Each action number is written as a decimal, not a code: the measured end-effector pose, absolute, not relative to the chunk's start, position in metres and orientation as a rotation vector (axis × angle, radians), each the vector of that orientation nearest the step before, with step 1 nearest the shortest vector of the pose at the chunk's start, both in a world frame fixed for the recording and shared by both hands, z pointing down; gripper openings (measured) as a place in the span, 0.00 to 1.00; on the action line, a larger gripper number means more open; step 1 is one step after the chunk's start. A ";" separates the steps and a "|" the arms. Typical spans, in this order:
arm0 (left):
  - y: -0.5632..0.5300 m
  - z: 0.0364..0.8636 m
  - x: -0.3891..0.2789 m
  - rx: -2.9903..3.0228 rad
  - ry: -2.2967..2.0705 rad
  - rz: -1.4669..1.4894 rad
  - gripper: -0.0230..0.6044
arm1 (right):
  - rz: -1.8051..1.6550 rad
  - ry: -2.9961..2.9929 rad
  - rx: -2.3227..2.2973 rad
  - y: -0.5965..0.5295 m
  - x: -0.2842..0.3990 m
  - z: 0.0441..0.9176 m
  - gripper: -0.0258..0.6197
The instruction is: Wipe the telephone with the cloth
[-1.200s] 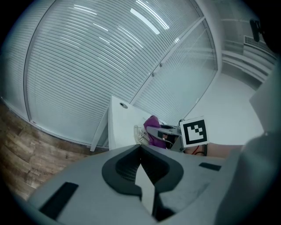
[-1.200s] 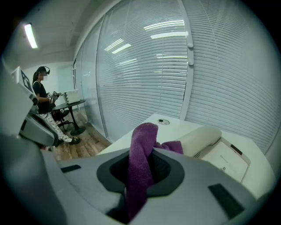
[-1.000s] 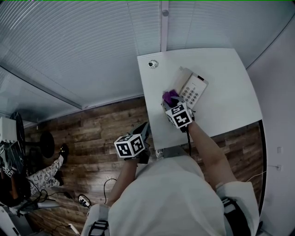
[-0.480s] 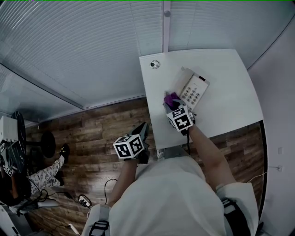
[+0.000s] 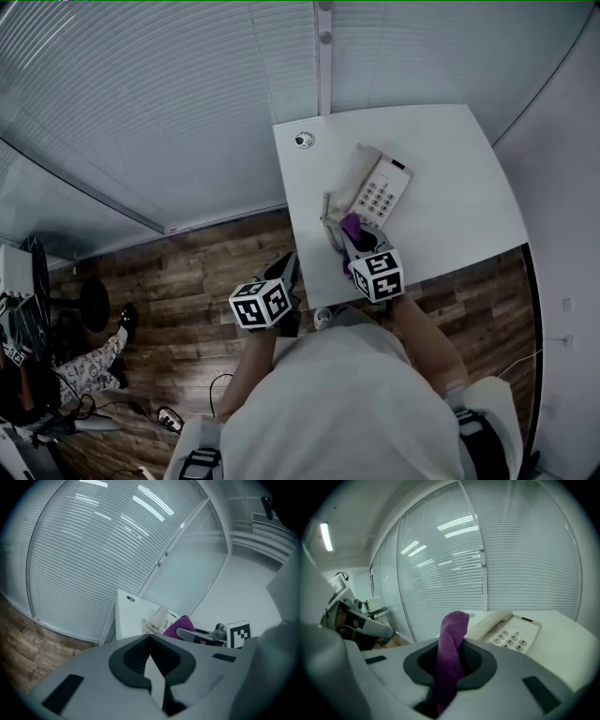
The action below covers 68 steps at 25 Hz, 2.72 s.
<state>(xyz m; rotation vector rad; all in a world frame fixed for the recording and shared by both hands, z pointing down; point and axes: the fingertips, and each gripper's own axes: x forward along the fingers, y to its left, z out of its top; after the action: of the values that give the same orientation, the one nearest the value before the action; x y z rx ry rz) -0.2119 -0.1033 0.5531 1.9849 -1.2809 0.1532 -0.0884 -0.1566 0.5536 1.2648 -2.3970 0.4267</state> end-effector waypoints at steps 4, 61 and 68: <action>-0.104 0.544 -0.200 2.012 -1.289 0.144 0.07 | 0.459 -2.473 1.288 -0.134 -0.077 0.529 0.13; 0.076 0.511 -0.073 2.003 -1.299 0.094 0.07 | 0.502 -2.697 1.142 0.071 0.022 0.466 0.13; 0.075 0.511 -0.076 1.990 -1.314 0.088 0.07 | 0.502 -2.701 1.122 0.071 0.022 0.466 0.13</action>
<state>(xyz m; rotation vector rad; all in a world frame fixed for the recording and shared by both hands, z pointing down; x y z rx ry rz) -0.0759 0.0750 0.5110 1.9900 -1.3140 0.0876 0.0218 0.0709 0.4664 1.1223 -2.7012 0.5023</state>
